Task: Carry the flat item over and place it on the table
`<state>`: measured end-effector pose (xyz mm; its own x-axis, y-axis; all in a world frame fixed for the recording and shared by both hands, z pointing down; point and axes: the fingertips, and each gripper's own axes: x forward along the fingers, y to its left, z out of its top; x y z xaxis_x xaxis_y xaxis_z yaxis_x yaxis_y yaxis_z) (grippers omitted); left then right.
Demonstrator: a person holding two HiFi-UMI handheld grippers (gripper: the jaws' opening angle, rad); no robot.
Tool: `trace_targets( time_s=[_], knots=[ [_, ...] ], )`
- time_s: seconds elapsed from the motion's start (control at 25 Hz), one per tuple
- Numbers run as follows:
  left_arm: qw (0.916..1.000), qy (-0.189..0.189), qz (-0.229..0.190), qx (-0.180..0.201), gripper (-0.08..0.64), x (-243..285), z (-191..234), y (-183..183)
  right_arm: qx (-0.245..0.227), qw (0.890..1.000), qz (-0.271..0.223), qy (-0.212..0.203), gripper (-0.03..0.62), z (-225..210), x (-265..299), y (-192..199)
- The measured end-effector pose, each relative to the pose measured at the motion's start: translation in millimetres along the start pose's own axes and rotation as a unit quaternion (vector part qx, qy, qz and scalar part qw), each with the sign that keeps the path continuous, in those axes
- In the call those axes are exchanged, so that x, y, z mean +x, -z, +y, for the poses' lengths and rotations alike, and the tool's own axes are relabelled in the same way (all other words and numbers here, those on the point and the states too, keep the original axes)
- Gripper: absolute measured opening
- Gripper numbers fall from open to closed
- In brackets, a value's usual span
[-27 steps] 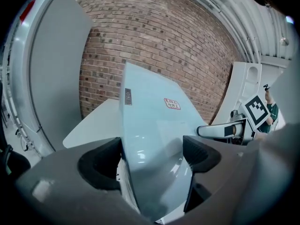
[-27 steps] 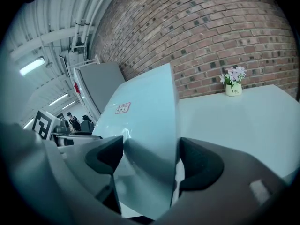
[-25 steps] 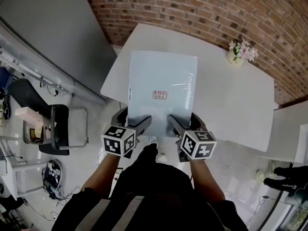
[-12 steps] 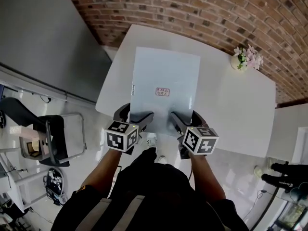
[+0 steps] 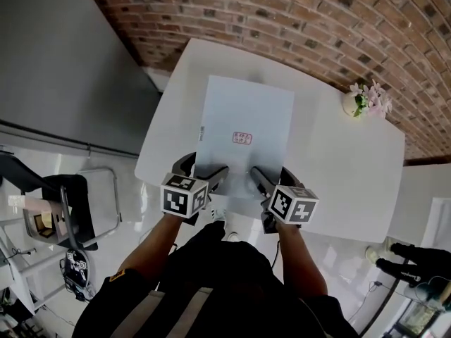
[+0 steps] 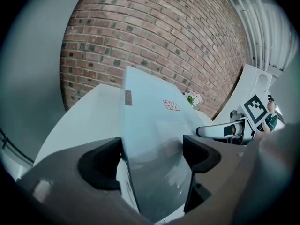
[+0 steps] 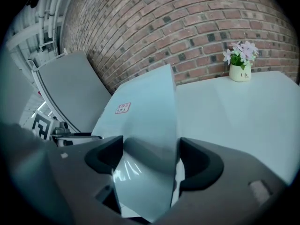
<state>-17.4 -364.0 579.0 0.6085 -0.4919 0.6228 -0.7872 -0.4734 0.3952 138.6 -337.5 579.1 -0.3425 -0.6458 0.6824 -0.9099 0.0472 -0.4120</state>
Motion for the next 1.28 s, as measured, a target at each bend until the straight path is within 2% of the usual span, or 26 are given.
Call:
trace_targets(
  time_s=[0.32,0.84,1.08,1.28],
  knots=[
    [0.9995,0.006,0.030,-0.006,0.428,36,14,2,0.024,0.999,0.021,0.010,0.379,-23,29,1],
    [0.9968,0.015,0.067,-0.040,0.428,78,33,18,0.040,0.997,0.055,0.023,0.379,-48,66,8],
    [0.9953,0.021,0.072,-0.061,0.428,85,35,23,0.037,0.997,0.060,0.028,0.380,-51,71,6],
    [0.9958,0.022,0.063,-0.064,0.428,85,38,20,0.036,0.997,0.059,0.028,0.387,-53,73,5]
  ],
)
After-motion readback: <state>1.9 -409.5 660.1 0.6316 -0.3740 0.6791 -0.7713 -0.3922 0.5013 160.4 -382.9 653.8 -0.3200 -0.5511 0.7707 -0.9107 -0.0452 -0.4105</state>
